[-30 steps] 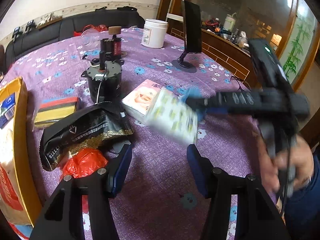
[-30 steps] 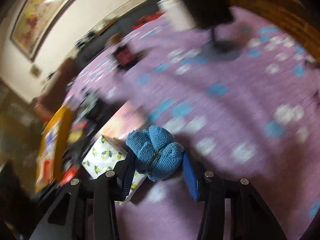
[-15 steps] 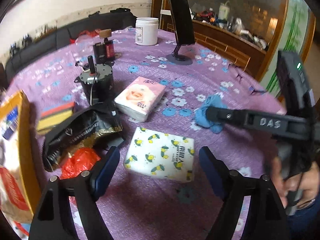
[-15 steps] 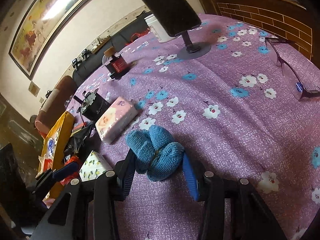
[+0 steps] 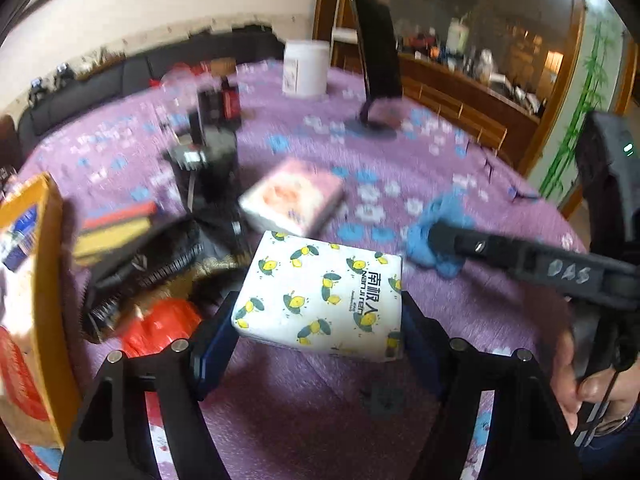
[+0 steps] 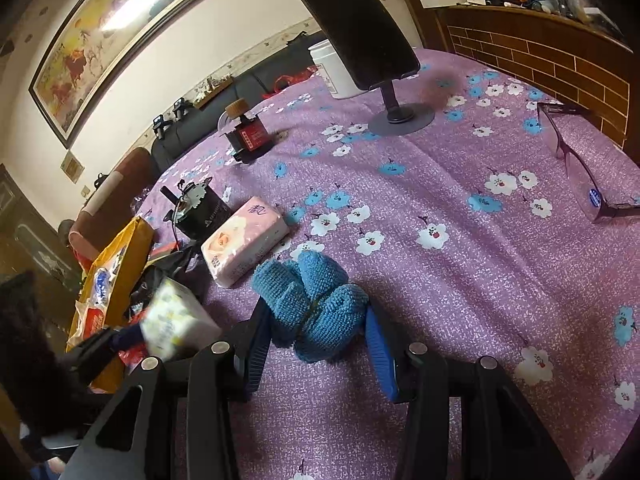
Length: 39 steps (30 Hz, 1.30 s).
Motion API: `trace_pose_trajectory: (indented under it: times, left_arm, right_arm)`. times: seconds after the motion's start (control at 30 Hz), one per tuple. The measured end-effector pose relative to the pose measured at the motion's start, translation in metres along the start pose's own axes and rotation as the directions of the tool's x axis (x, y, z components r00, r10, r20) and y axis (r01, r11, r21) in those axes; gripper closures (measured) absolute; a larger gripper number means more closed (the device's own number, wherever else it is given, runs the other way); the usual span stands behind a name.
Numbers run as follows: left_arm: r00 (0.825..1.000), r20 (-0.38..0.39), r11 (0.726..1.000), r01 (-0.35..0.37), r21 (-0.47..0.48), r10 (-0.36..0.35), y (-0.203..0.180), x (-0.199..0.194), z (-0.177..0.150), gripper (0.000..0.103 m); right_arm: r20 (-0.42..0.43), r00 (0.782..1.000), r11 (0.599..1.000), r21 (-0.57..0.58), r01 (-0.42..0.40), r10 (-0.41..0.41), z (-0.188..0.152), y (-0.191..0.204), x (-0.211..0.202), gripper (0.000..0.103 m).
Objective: Organize soft objects
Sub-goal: 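Carry the knitted socks and lemon-print tissue pack into the tray and open both grippers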
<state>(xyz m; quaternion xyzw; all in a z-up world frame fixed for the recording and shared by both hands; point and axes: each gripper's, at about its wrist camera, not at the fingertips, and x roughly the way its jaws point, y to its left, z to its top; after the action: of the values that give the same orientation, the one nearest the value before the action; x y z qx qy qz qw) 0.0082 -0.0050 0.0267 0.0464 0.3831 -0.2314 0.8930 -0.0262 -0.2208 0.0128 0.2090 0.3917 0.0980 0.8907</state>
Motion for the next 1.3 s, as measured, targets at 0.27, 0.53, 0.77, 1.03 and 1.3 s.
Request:
trace_pose_trajectory:
  times: [0.27, 0.53, 0.77, 1.03, 1.3]
  left_arm:
    - [0.979, 0.191, 0.995, -0.087, 0.038, 0.078, -0.006, -0.035, 0.006, 0.029]
    - [0.973, 0.198, 0.992, -0.126, 0.017, 0.121, -0.002, -0.034, 0.006, 0.029]
    - [0.969, 0.203, 0.989, -0.147, 0.014, 0.141, -0.003, -0.034, 0.005, 0.029]
    - [0.966, 0.207, 0.987, -0.161, 0.014, 0.155, -0.004, -0.035, 0.004, 0.029]
    - [0.954, 0.223, 0.978, -0.209, 0.024, 0.199, -0.007, -0.035, 0.003, 0.029]
  right_arm:
    - [0.01, 0.998, 0.998, -0.013, 0.067, -0.067, 0.0, 0.004, 0.0, 0.054]
    - [0.033, 0.991, 0.99, -0.063, 0.129, -0.127, -0.001, 0.014, -0.002, 0.054]
    - [0.072, 0.975, 0.965, -0.143, 0.218, -0.21, -0.004, 0.031, -0.004, 0.054]
    - [0.147, 0.951, 0.93, -0.214, 0.299, -0.272, -0.009, 0.048, -0.011, 0.054]
    - [0.198, 0.94, 0.927, -0.199, 0.317, -0.279, -0.011, 0.048, -0.02, 0.054]
